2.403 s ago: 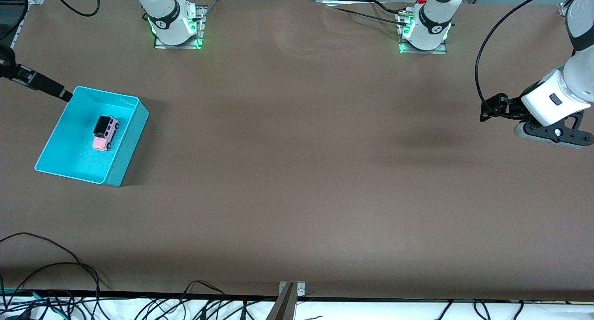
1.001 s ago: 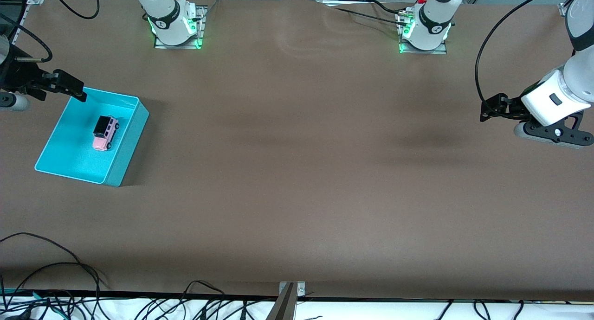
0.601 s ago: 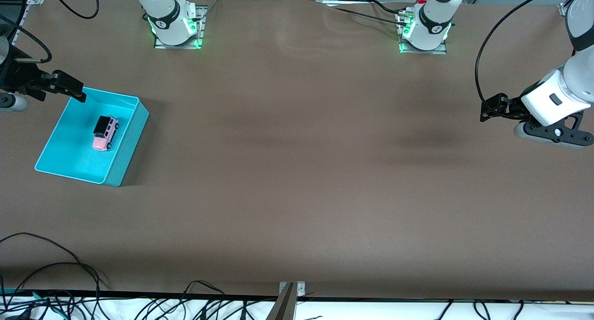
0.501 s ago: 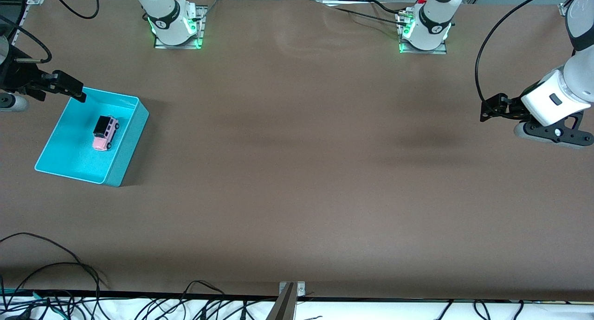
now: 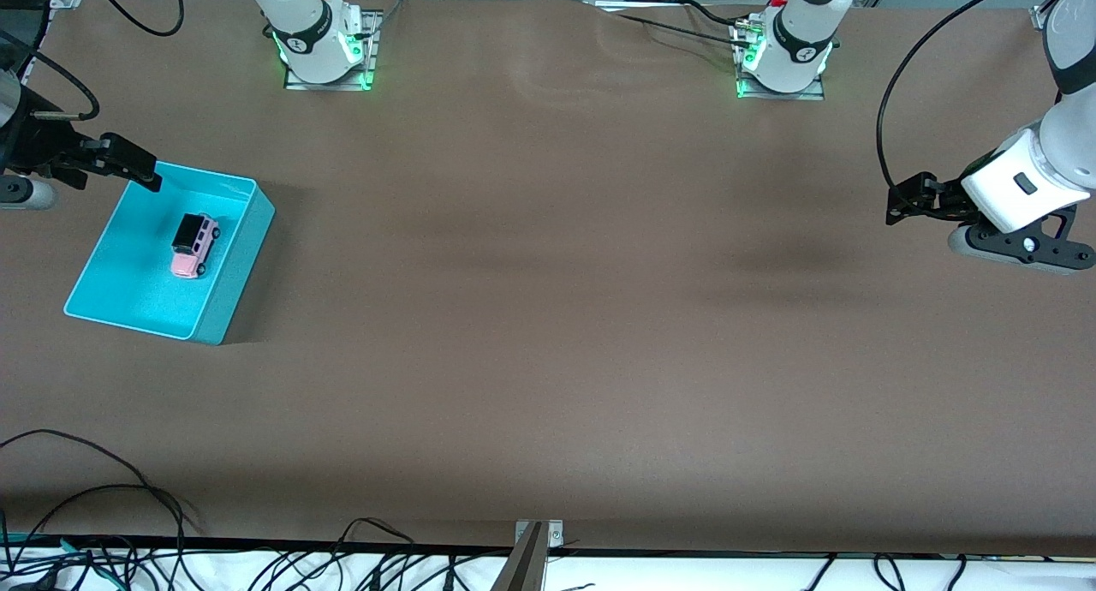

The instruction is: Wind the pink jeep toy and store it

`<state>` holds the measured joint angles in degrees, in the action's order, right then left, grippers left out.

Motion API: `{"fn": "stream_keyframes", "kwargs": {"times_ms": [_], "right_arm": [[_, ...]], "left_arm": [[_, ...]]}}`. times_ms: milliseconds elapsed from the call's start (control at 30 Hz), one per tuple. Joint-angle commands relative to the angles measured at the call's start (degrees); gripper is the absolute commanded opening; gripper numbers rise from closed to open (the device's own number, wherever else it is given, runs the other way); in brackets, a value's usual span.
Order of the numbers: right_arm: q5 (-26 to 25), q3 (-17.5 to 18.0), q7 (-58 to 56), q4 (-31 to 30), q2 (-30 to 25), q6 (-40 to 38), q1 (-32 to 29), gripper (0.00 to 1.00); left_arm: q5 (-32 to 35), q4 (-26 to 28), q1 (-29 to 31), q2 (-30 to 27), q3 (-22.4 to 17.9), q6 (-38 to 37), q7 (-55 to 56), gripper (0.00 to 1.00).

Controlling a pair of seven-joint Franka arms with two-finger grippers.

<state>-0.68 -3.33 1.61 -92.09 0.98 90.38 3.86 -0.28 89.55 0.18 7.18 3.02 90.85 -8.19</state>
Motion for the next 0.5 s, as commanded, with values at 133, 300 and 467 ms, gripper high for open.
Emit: {"fn": "stream_keyframes", "kwargs": {"times_ms": [133,300,467], "right_arm": [[0.2,-0.7,-0.6,1.9,1.8,0.2,0.2,1.0],[0.2,-0.8,-0.4,1.9,1.9,0.2,0.2,1.0],[0.2,-0.8,-0.2,2.0,2.0,0.1,0.2,1.0]], "left_arm": [[-0.4,-1.8,0.4,0.7,0.1,-0.8,-0.2,1.0],[-0.4,-1.8,0.4,0.7,0.1,-0.8,-0.2,1.0],[-0.4,-1.8,0.4,0.7,0.1,-0.8,-0.2,1.0]]}}
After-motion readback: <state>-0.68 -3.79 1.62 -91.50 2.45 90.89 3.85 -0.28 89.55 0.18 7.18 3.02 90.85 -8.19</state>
